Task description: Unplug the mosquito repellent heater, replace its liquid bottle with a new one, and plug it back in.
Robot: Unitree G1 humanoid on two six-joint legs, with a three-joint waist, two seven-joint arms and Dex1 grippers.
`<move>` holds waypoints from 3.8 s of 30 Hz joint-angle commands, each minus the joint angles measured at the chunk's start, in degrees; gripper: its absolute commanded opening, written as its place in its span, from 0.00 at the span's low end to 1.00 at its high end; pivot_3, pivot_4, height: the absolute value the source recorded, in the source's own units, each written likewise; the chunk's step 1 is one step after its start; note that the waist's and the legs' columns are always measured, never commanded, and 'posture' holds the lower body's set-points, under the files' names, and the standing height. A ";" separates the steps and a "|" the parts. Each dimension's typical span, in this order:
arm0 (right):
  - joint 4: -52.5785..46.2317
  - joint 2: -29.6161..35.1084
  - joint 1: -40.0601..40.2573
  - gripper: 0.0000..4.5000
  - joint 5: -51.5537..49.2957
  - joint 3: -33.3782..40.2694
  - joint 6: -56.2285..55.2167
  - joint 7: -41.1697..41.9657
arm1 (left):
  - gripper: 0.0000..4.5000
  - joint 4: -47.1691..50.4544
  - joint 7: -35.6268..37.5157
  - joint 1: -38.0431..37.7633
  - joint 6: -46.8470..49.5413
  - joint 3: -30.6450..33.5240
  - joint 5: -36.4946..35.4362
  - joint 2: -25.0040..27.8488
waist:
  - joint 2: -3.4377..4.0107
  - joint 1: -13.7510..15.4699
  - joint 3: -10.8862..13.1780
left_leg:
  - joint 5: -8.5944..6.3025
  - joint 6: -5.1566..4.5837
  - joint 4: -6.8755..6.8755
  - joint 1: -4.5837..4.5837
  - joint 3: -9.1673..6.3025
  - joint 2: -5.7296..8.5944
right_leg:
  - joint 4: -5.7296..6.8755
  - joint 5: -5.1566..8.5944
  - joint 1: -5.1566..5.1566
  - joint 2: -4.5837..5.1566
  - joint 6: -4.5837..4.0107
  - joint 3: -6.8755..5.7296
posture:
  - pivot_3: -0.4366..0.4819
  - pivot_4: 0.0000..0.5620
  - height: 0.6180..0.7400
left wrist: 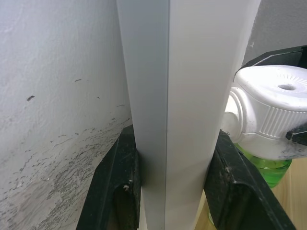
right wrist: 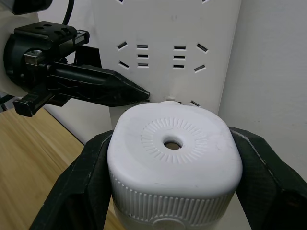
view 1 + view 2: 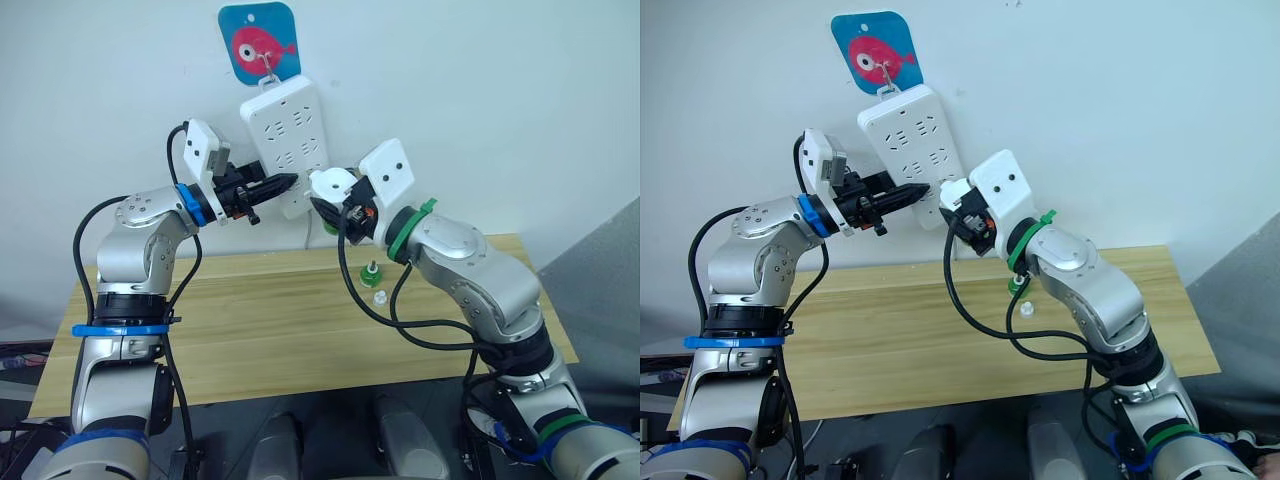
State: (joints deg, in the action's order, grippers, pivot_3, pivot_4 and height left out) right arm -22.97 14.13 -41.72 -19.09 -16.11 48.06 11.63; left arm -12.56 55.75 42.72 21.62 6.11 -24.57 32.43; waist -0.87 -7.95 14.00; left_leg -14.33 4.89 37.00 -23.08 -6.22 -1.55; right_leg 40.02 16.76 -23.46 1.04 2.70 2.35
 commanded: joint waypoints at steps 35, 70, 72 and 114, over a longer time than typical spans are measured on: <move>5.32 -9.63 1.25 0.68 10.59 0.94 -9.73 -2.38 | 0.29 5.27 -0.13 -0.55 0.82 -0.04 -0.46 -0.12 | 0.01 -0.09 -0.03 | 0.01 0.01 0.00 0.04 0.02 0.00 | 0.08 0.00 -0.01 0.00 0.00 0.01 | 0.31 0.33 0.88; -8.77 -0.70 9.09 1.00 4.06 2.15 -1.70 11.34 | 0.37 -3.09 -6.51 -1.44 -8.43 3.02 5.42 4.08 | -0.06 -0.24 -0.15 | 0.12 0.14 -0.01 0.24 0.05 -0.03 | 0.24 -0.07 0.05 -0.03 -0.01 0.08 | 0.32 0.34 0.88; -9.66 0.05 9.27 1.00 3.52 2.39 -1.17 11.76 | 0.52 -4.25 -7.43 -1.47 -9.82 3.72 6.39 5.43 | -0.05 -0.43 -0.15 | 0.13 0.12 0.00 0.28 0.03 -0.08 | 0.40 -0.06 0.01 -0.13 -0.01 0.09 | 0.32 0.34 0.88; 0.69 -7.67 7.45 0.01 10.24 -5.21 -9.41 8.80 | 1.00 56.60 -9.47 -56.37 2.40 15.81 -12.67 7.40 | -0.15 3.33 -0.14 | 0.15 0.13 -0.10 0.23 0.03 -0.16 | 0.70 0.14 -0.24 -0.16 -0.34 0.09 | 0.44 0.36 0.88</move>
State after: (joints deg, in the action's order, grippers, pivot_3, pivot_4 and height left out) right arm -21.16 7.22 -33.04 -9.49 -21.50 40.27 20.79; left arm 42.41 46.96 -13.66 25.58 21.50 -37.61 40.12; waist -1.03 -4.62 13.85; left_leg -14.18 5.02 36.90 -22.86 -6.19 -1.70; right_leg 40.72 16.90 -23.69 0.89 2.36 2.44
